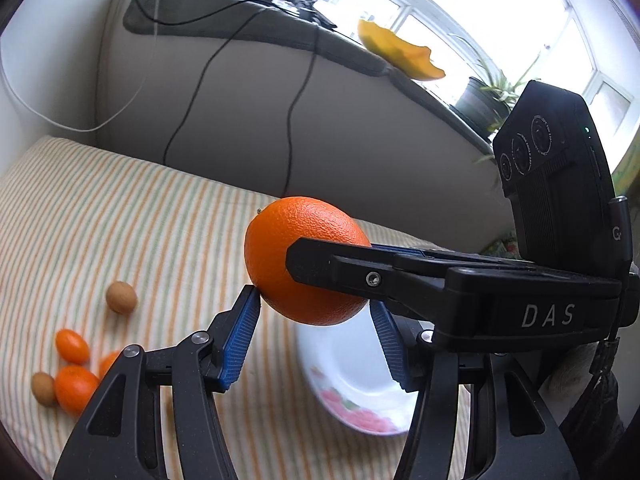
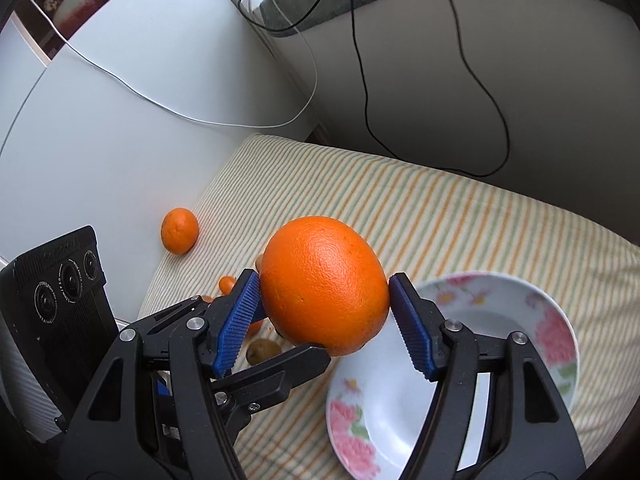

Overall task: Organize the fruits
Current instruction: 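Lift the large orange with the right gripper and carry it over the plate, then lower the orange into the plate and open the right gripper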

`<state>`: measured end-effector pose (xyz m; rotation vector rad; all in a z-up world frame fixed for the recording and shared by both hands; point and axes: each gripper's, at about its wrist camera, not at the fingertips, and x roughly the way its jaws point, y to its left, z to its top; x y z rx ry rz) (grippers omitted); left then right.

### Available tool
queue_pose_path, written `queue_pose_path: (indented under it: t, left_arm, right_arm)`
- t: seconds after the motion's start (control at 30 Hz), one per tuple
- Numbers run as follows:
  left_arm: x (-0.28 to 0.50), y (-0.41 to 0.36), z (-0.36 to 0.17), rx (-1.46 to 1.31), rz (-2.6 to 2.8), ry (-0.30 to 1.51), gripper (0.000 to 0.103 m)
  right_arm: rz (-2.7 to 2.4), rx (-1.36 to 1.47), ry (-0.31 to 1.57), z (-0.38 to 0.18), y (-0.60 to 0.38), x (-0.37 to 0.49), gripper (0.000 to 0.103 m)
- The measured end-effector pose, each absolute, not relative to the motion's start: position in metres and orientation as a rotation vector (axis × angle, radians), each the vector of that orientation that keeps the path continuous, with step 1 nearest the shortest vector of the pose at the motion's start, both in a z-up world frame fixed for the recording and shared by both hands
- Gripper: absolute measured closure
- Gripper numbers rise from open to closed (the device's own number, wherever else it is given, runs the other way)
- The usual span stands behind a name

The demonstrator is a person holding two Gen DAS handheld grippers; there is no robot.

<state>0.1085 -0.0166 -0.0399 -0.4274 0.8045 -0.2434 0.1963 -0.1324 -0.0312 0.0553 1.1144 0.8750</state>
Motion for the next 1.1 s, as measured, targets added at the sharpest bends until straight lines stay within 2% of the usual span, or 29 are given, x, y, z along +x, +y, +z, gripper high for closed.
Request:
queue_pose_path:
  t: [0.5,1.1]
  left_arm:
    - [0.107,-0.072,-0.043,-0.393,-0.361,0.851,0.047]
    - [0.126,-0.111,-0.065,-0.387,-0.418,0.931,0.046]
  right_arm:
    - [0.777,0.079,1.099,-0.034,-0.202,0.167,0.033]
    - [0.691,0.142,1.155,-0.062,-0.245,0.177,0.033]
